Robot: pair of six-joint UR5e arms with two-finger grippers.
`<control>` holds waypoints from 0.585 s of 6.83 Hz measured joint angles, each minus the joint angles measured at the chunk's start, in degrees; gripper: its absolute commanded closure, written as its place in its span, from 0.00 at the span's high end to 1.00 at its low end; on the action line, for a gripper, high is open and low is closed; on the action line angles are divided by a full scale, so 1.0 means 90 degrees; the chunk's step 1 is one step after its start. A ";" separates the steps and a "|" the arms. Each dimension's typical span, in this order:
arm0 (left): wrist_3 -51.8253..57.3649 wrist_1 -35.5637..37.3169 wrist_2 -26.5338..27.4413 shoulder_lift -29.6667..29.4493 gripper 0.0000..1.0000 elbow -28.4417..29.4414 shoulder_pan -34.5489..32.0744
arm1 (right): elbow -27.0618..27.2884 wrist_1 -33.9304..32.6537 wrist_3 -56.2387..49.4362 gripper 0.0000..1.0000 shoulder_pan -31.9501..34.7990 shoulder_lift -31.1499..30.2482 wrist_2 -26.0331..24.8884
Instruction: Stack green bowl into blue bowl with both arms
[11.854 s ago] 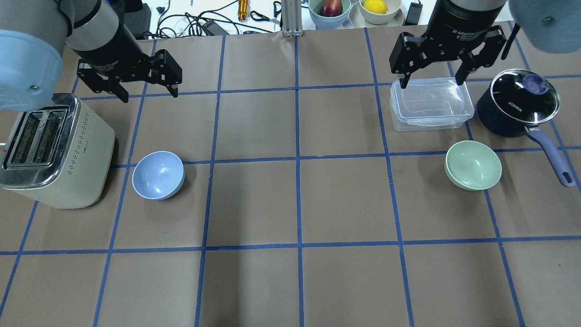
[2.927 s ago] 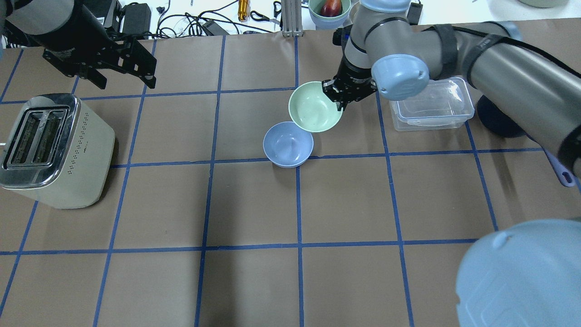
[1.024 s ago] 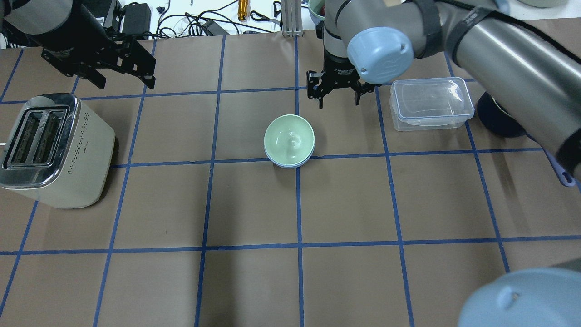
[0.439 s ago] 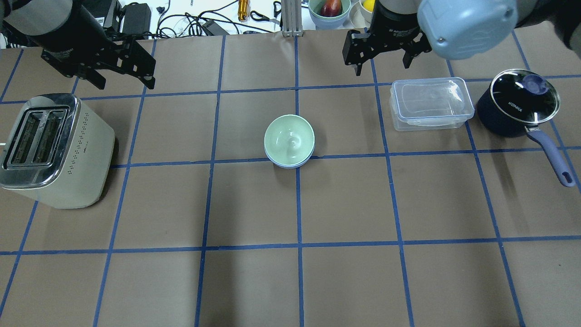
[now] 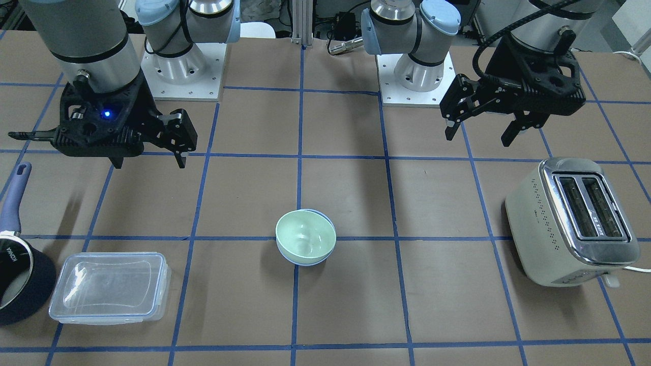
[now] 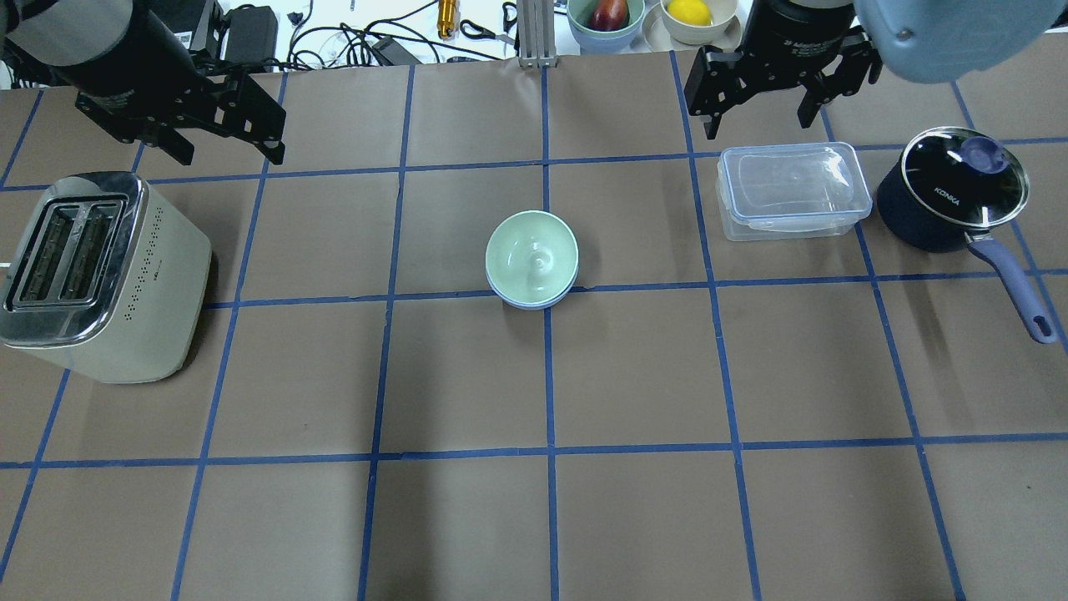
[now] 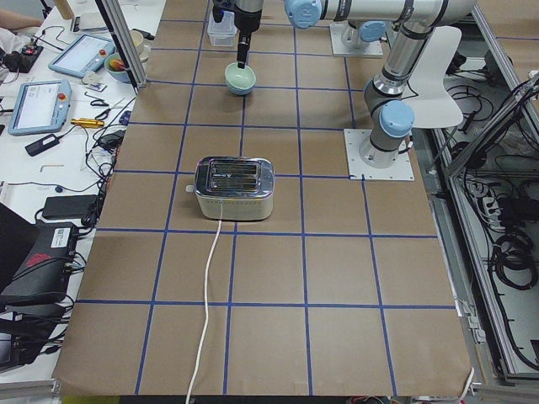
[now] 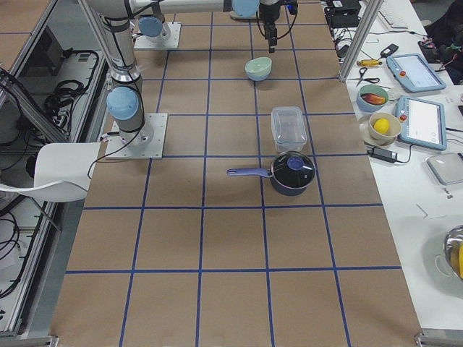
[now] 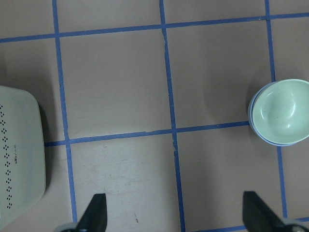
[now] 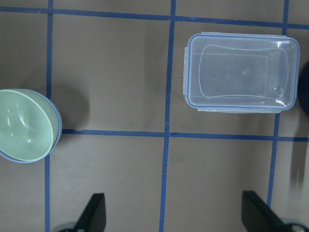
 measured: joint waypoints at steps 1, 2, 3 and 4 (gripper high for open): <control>0.0000 0.0000 0.0002 0.0000 1.00 -0.0002 0.0002 | -0.0013 0.0047 -0.0001 1.00 -0.0035 -0.0030 0.0004; 0.0000 0.0000 0.0006 0.0003 1.00 -0.0012 0.0003 | -0.0024 0.0062 0.0000 1.00 -0.0045 -0.0046 0.0004; 0.0000 0.0000 0.0009 0.0007 1.00 -0.0024 0.0003 | -0.0031 0.0065 -0.0001 1.00 -0.0048 -0.0051 0.0002; 0.0000 0.0000 0.0009 0.0012 1.00 -0.0036 0.0003 | -0.0034 0.0063 -0.0005 1.00 -0.0050 -0.0052 0.0002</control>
